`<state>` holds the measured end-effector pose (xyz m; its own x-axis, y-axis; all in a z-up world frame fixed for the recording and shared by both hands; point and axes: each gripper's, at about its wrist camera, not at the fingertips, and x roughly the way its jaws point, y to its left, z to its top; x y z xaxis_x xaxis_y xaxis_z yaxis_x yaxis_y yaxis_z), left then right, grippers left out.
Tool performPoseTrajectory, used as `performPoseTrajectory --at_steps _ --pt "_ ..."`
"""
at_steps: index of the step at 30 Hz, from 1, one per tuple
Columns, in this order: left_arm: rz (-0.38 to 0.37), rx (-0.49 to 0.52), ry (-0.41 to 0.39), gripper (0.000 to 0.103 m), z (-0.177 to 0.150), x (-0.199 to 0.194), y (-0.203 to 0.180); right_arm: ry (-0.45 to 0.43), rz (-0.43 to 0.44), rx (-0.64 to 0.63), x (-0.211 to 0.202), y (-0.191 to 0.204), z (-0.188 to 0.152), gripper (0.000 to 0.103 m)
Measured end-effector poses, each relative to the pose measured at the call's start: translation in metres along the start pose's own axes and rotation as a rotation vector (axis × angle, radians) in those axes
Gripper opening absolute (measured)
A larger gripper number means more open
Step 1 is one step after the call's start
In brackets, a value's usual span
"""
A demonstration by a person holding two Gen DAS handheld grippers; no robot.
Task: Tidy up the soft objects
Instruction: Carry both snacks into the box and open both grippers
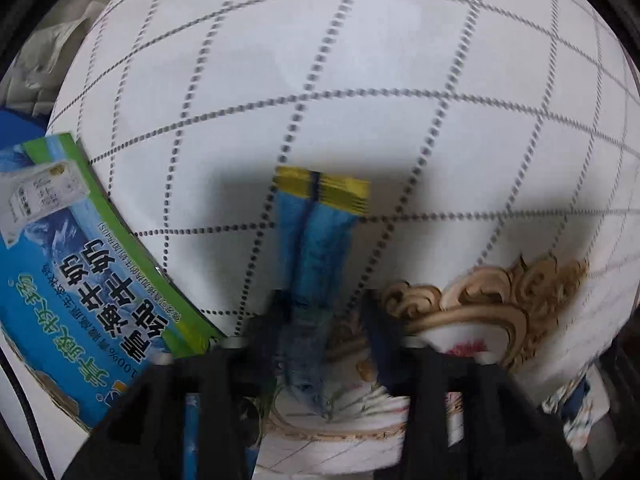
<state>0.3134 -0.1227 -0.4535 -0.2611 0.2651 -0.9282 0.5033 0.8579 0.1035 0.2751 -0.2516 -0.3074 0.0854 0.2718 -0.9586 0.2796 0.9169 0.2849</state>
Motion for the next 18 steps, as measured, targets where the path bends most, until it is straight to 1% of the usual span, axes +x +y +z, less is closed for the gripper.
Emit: performPoseTrajectory --at_steps 3,5,6,7,9,12,14,16,18 --pt "-0.083 -0.072 -0.061 0.015 -0.005 -0.014 0.012 -0.002 0.000 -0.002 -0.002 -0.004 -0.002 0.035" --pt "-0.107 -0.114 -0.118 0.015 -0.014 -0.030 0.020 -0.003 0.004 -0.003 -0.004 -0.004 -0.002 0.035" --pt "-0.142 -0.145 -0.161 0.014 -0.023 -0.044 0.026 -0.004 0.007 -0.006 -0.006 -0.003 -0.003 0.035" --pt "-0.163 -0.161 -0.181 0.014 -0.028 -0.053 0.029 -0.007 0.010 -0.011 -0.008 -0.001 -0.003 0.035" --pt "-0.241 -0.207 -0.249 0.014 -0.045 -0.085 0.042 -0.014 0.020 -0.026 -0.016 0.005 -0.003 0.035" --pt "-0.309 -0.248 -0.334 0.014 -0.072 -0.125 0.062 -0.022 0.050 -0.056 -0.028 0.021 -0.004 0.035" --pt "-0.325 -0.272 -0.407 0.014 -0.096 -0.156 0.082 -0.032 0.068 -0.095 -0.038 0.041 -0.006 0.035" --pt "-0.331 -0.300 -0.454 0.014 -0.113 -0.177 0.104 -0.039 0.088 -0.143 -0.046 0.066 -0.008 0.035" --pt "-0.308 -0.321 -0.479 0.014 -0.133 -0.189 0.127 -0.039 0.109 -0.203 -0.049 0.099 -0.013 0.035"
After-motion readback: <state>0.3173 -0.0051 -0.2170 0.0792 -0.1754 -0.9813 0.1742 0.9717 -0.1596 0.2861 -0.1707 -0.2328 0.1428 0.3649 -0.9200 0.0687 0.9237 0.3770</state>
